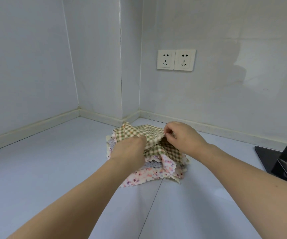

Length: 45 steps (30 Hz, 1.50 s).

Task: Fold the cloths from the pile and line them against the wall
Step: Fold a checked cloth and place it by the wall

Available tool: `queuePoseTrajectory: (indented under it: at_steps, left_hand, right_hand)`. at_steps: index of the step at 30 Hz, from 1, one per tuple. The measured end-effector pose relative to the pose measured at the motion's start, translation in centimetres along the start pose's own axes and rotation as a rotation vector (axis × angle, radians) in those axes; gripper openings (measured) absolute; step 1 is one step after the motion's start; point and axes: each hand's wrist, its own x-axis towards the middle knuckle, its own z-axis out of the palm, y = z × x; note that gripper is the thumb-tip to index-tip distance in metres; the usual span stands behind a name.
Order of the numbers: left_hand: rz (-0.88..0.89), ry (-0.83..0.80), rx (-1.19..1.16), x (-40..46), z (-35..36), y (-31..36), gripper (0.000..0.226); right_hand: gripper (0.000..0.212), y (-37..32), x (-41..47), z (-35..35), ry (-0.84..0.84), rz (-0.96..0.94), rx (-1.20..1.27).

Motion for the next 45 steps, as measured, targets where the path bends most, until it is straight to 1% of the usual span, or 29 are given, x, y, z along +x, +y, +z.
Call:
queuePoseTrajectory:
  at_steps: [2,4,7,9,10,12,13,14,16,20,23,27,32,34,35,37,39,41,43,45]
  left_hand:
    - [-0.027,-0.019,-0.001,0.0,-0.5,-0.1,0.017]
    - [-0.043,0.018,-0.046,-0.1,-0.8,-0.6,0.002]
    - [-0.073,0.091,-0.211,-0.2,-1.0,-1.8,0.026]
    - [-0.077,0.089,-0.374,-0.3,-1.4,-2.2,0.028]
    - [-0.092,0.084,-0.490,-0.2,-1.5,-2.4,0.027]
    - [-0.153,0.061,-0.741,0.0,-2.0,-2.6,0.025]
    - [-0.183,0.057,-0.812,0.2,-2.3,-2.8,0.024]
    - [-0.200,0.051,-0.828,0.4,-2.7,-2.9,0.023]
    - [-0.201,0.052,-0.763,0.8,-3.2,-3.1,0.023]
    - [-0.188,0.119,-0.668,1.7,-4.0,-3.1,0.022]
    - [-0.173,0.185,-0.648,2.2,-5.2,-2.8,0.021]
    - [-0.179,0.266,-0.591,2.1,-7.0,-2.4,0.020]
    - [-0.201,0.236,-0.572,0.5,-10.2,-0.4,0.023]
    - [-0.203,0.208,-0.566,-0.5,-12.1,1.0,0.023]
    - [-0.200,0.201,-0.567,-1.1,-13.1,1.7,0.020]
    - [-0.185,0.196,-0.569,-2.5,-15.1,2.9,0.015]
    - [-0.168,0.211,-0.557,-4.1,-16.7,3.8,0.017]
    - [-0.152,0.232,-0.548,-5.8,-17.9,4.6,0.020]
    - [-0.111,0.232,-0.539,-7.1,-18.7,5.7,0.021]
    - [-0.045,0.224,-0.511,-8.2,-19.1,6.9,0.019]
  right_hand:
    - [0.013,-0.2,0.2,-0.6,-0.019,-0.038,-0.070]
    - [0.014,-0.2,0.3,-0.8,-0.050,-0.061,-0.135]
    - [0.027,0.0,0.0,-0.5,-0.061,-0.056,-0.124]
    - [0.035,0.0,-0.1,-0.1,-0.086,-0.067,-0.108]
    - [0.033,0.0,-0.1,0.2,-0.110,-0.070,-0.105]
    - [0.021,0.0,0.2,0.4,-0.156,-0.042,-0.082]
    - [0.016,-0.1,0.4,0.4,-0.165,-0.022,-0.056]
    - [0.011,-0.1,0.7,0.4,-0.163,-0.004,-0.015]
    - [0.003,0.0,1.1,0.3,-0.167,0.039,0.095]
    - [0.014,-0.3,1.7,-1.1,-0.233,0.169,0.365]
    - [0.014,-0.5,1.6,-3.0,-0.225,0.261,0.554]
    - [0.011,-1.4,1.5,-5.2,-0.060,0.311,0.716]
    - [0.012,-5.0,0.4,-8.5,0.249,0.350,0.788]
    - [0.013,-6.3,-0.9,-10.5,0.314,0.313,0.739]
    - [0.014,-6.7,-1.6,-11.5,0.310,0.288,0.687]
    - [0.011,-7.2,-3.5,-14.0,0.222,0.249,0.536]
    - [0.006,-7.4,-5.9,-16.6,0.072,0.226,0.359]
    - [0.008,-7.6,-8.6,-19.2,-0.037,0.212,0.257]
    - [0.015,-7.9,-11.4,-21.5,-0.078,0.230,0.189]
    - [0.018,-8.0,-13.8,-23.2,-0.070,0.245,0.099]
